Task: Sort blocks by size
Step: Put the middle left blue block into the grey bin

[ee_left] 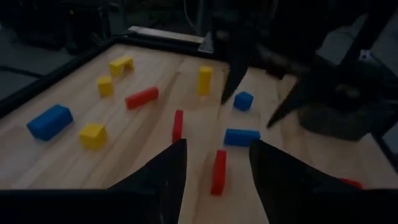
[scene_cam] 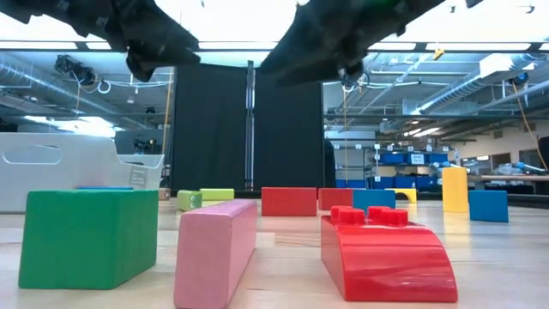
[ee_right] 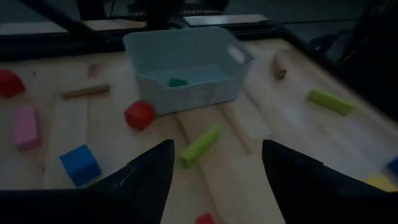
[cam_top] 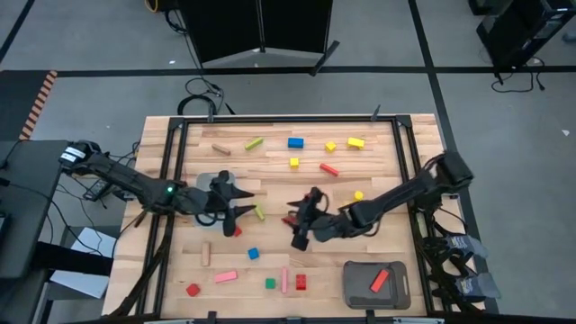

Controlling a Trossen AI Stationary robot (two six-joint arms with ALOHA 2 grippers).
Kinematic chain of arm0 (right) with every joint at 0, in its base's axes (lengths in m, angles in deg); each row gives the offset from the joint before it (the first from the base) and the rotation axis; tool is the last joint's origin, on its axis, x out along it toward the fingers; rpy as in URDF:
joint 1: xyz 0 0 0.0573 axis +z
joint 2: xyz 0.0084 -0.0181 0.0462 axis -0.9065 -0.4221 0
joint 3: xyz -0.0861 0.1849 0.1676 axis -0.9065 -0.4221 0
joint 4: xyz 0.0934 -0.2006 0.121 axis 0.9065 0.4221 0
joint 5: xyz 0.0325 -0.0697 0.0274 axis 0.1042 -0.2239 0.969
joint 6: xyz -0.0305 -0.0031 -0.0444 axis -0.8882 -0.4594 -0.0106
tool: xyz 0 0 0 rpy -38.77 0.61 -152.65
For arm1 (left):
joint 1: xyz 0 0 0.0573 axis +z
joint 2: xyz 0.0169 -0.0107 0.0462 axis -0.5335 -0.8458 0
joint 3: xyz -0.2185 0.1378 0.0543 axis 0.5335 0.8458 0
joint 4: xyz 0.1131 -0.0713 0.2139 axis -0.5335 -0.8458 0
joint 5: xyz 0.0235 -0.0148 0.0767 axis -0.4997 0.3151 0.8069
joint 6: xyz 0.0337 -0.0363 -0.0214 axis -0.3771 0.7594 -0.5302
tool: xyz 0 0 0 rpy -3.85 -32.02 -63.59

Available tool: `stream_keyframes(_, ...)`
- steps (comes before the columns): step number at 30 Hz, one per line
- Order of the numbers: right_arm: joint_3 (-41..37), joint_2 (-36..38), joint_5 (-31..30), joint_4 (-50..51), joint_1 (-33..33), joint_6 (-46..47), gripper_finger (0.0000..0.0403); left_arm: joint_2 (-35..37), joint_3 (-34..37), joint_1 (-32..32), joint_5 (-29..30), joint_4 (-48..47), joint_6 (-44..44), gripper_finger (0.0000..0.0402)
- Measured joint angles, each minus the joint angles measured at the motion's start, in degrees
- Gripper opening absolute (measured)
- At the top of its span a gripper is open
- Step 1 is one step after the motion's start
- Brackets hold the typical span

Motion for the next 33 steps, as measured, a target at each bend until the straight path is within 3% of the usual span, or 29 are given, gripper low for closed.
stream_keyframes(3,4.2,-4.5,2.8,-0.3,-0.4,0.6,0.0257,0.1,0.0,-1.3,0.0,-0.4,0.1,0.0181)
stream_keyframes(12,19.5,-18.0,20.8,-0.5,-1.2,-7.0,0.0274,2.0,0.0,-4.9,3.8,-1.0,-0.4,0.0181)
stream_keyframes(19,31.6,-27.4,28.8,7.3,-1.3,-11.0,0.0287,4.6,0.0,-7.7,7.6,-3.5,-0.5,0.0181)
stream_keyframes(27,42.6,-35.2,32.1,19.1,-1.4,-11.9,0.0287,6.5,0.1,-10.6,10.8,-4.7,-0.5,0.0181)
stream_keyframes(33,42.9,-35.2,31.9,21.9,-2.4,-12.1,0.0287,6.6,0.1,-11.6,12.3,-5.0,-0.6,0.0181)
